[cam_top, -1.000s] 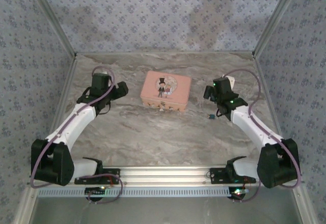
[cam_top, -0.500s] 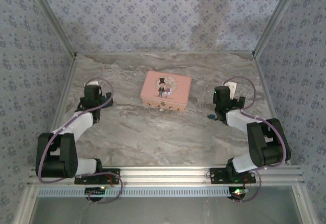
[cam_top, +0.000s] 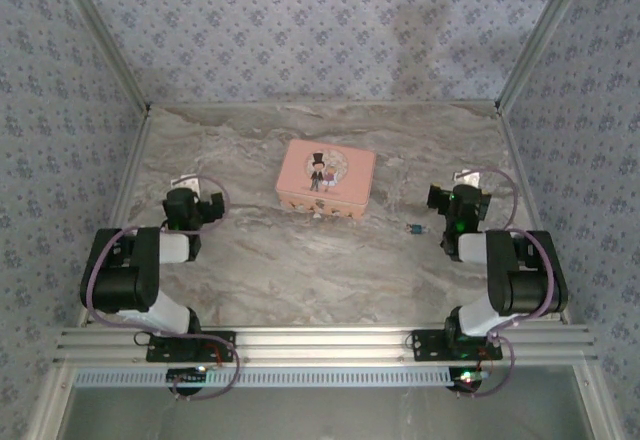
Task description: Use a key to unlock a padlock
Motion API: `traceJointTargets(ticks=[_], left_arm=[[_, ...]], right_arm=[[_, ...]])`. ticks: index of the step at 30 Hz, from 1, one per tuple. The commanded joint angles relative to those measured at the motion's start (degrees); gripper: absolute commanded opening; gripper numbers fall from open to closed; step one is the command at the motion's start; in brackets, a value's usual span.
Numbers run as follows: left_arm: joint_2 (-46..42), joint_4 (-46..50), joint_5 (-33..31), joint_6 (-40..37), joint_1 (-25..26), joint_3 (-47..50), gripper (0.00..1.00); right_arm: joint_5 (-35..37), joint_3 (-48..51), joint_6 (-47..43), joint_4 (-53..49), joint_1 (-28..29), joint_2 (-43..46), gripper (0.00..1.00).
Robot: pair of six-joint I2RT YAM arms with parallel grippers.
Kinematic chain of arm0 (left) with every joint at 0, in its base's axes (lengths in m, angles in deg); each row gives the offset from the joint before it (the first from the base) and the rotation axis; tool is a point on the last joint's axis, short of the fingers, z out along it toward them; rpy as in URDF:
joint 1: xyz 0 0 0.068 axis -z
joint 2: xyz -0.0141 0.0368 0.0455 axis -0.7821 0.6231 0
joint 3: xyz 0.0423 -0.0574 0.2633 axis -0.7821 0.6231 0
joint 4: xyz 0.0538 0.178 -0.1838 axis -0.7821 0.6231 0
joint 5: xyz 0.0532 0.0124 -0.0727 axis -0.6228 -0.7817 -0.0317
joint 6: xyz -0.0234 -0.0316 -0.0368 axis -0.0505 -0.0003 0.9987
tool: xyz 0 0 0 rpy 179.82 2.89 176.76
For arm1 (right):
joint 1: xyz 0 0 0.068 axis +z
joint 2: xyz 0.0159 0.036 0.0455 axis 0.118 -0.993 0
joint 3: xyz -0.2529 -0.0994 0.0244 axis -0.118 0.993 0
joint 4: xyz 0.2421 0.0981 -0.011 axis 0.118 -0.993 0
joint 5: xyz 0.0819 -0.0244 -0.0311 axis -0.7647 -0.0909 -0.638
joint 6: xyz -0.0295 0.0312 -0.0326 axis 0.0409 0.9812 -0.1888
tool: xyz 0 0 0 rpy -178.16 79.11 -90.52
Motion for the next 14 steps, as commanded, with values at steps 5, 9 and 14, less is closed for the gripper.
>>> traceJointTargets(ticks=[5,9,14], left_arm=[[-0.3,-6.8,-0.4,-1.7,0.7,0.1,0.98],[-0.4,-6.4,-0.2,-1.6,0.7,0.0,0.98],[-0.4,-6.3,-0.2,-1.6,0.7,-0.1,0.98]], right_arm=[[-4.2,0.5,-1.6,4.2,1.2,-0.6,1.0],[-6.1,-0.3,-1.3,2.5,0.4,-0.9,1.0],[-5.8,0.3,-1.4,3.3,0.5,-0.6,1.0]])
